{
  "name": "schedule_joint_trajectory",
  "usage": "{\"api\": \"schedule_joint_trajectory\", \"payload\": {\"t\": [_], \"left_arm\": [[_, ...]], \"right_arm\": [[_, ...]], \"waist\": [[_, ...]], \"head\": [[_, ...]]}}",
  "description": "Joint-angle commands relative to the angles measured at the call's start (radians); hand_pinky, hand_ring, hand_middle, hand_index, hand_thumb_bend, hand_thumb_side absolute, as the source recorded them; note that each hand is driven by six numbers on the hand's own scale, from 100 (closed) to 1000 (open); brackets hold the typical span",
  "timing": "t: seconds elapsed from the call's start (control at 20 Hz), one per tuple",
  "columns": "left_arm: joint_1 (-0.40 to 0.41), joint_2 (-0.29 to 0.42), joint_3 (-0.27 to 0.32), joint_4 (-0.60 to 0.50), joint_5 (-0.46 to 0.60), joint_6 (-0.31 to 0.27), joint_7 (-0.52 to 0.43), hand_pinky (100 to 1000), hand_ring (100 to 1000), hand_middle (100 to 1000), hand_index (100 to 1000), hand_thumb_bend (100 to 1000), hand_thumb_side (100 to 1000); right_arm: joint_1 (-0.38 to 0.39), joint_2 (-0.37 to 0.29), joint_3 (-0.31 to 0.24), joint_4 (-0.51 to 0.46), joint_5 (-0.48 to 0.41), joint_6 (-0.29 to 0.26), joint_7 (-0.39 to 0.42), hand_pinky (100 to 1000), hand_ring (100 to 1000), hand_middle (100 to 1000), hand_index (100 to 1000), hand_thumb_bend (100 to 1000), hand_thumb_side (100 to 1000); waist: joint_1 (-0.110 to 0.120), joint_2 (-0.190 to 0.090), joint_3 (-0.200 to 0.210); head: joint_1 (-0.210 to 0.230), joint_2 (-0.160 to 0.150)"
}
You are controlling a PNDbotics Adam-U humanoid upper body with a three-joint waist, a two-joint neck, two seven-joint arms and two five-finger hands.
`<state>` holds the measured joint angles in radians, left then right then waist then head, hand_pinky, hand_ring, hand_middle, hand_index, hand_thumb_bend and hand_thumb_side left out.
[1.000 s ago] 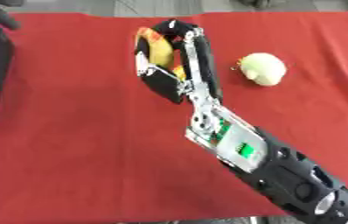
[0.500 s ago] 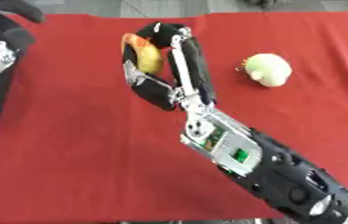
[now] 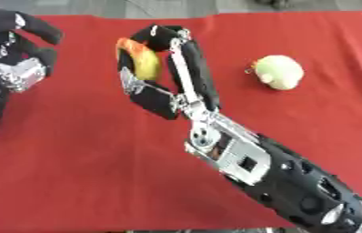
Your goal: Pick up the objects with one hand, pass them to the other hand, and then place them into the box on the other side of the table.
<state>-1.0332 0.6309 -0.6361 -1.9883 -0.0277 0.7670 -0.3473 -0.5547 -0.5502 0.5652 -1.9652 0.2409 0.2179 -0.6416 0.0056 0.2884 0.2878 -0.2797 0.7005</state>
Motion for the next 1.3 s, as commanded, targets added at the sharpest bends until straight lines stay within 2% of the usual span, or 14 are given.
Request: {"api": "schedule_joint_trajectory", "payload": {"t": [0.05, 0.45, 0.65, 0.8, 1.3], "left_arm": [[-0.033, -0.005, -0.003, -0.012, -0.016, 0.037, -0.022, 730, 758, 813, 874, 100, 661], [-0.050, -0.037, -0.015, -0.012, -0.056, 0.097, -0.048, 730, 759, 809, 879, 100, 701], [-0.050, -0.044, -0.024, -0.012, -0.078, 0.118, -0.068, 735, 764, 811, 879, 100, 758], [-0.051, -0.047, -0.031, -0.012, -0.100, 0.130, -0.101, 742, 771, 811, 873, 150, 808], [-0.057, -0.066, -0.045, 0.008, -0.218, 0.140, -0.212, 773, 781, 819, 880, 228, 777]], "right_arm": [[-0.020, -0.017, 0.001, 0.005, 0.053, -0.008, 0.006, 630, 695, 329, 553, 131, 100], [-0.025, -0.009, 0.019, 0.029, 0.118, -0.004, -0.006, 625, 684, 324, 548, 168, 100], [-0.027, -0.008, 0.022, 0.027, 0.147, -0.017, 0.003, 629, 680, 326, 549, 171, 100], [-0.031, -0.010, 0.021, 0.022, 0.170, -0.028, 0.007, 636, 674, 330, 551, 183, 100], [-0.040, -0.017, 0.017, -0.018, 0.268, -0.065, 0.037, 655, 656, 341, 557, 215, 100]], "waist": [[0.004, -0.014, 0.001], [0.002, -0.009, -0.003], [0.003, -0.005, -0.007], [0.003, -0.003, -0.009], [0.005, 0.000, -0.010]], "head": [[-0.002, -0.007], [0.008, -0.013], [0.013, -0.013], [0.014, -0.012], [0.016, -0.009]]}}
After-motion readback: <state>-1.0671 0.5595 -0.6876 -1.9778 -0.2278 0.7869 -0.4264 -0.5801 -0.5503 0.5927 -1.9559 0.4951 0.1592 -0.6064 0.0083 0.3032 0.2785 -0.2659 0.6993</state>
